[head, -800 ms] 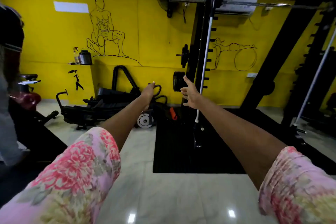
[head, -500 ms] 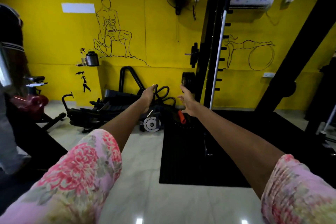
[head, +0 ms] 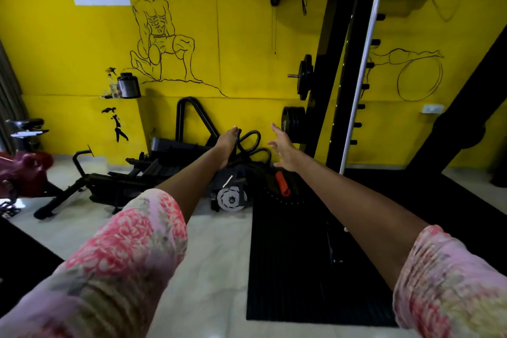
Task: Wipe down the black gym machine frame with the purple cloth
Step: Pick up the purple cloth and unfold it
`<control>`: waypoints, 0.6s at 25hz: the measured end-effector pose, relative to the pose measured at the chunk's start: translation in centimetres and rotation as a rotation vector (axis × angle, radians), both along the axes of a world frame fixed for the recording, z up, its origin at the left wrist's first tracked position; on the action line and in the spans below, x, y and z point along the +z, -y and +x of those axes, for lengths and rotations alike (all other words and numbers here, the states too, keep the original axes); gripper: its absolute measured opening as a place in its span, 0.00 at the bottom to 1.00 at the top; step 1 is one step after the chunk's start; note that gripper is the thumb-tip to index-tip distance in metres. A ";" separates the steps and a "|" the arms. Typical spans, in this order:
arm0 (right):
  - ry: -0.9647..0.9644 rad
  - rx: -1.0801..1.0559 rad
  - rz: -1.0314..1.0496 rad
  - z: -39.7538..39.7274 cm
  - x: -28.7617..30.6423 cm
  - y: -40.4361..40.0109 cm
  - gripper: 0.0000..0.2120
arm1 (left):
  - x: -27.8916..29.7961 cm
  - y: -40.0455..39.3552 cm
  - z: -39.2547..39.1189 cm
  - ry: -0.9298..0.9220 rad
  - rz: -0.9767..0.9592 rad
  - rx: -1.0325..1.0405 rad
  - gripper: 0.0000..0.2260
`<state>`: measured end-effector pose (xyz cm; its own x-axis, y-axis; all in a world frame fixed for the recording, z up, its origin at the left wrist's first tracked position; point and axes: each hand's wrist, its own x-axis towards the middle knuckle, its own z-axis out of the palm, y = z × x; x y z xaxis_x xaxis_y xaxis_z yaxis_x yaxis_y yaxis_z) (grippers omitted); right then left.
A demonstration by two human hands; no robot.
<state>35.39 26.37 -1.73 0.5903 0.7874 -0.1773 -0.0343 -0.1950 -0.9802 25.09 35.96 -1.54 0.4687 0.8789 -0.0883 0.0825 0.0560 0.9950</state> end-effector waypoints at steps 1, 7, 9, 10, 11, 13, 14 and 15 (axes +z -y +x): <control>-0.007 -0.002 -0.006 1.4 -0.5 -1.9 0.36 | -0.7 -1.8 1.3 0.002 0.003 -0.011 0.22; -0.025 0.022 -0.005 11.1 -3.1 -14.3 0.36 | -3.0 -13.4 10.3 -0.014 -0.035 0.010 0.23; -0.042 0.042 -0.035 14.7 -3.3 -18.7 0.37 | -3.2 -17.4 13.6 -0.038 -0.032 0.022 0.23; -0.051 0.049 -0.053 16.4 -3.3 -20.6 0.37 | -3.2 -19.2 15.1 -0.043 -0.027 0.024 0.23; -0.056 0.052 -0.064 18.2 -3.3 -22.6 0.38 | -3.3 -20.9 16.6 -0.042 -0.022 0.027 0.23; -0.058 0.048 -0.073 21.6 -3.5 -26.7 0.37 | -3.7 -24.4 19.4 -0.041 -0.029 0.040 0.23; -0.070 0.045 -0.081 23.0 -3.8 -28.4 0.37 | -4.0 -25.8 20.4 -0.038 -0.053 0.041 0.22; -0.086 0.052 -0.101 24.2 -4.6 -30.3 0.37 | -4.6 -27.3 21.5 -0.039 -0.086 0.041 0.22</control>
<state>59.60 56.65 -6.33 0.5284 0.7922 -0.3053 -0.1043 -0.2963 -0.9494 46.59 63.26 -6.11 0.4276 0.8855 -0.1816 0.1171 0.1449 0.9825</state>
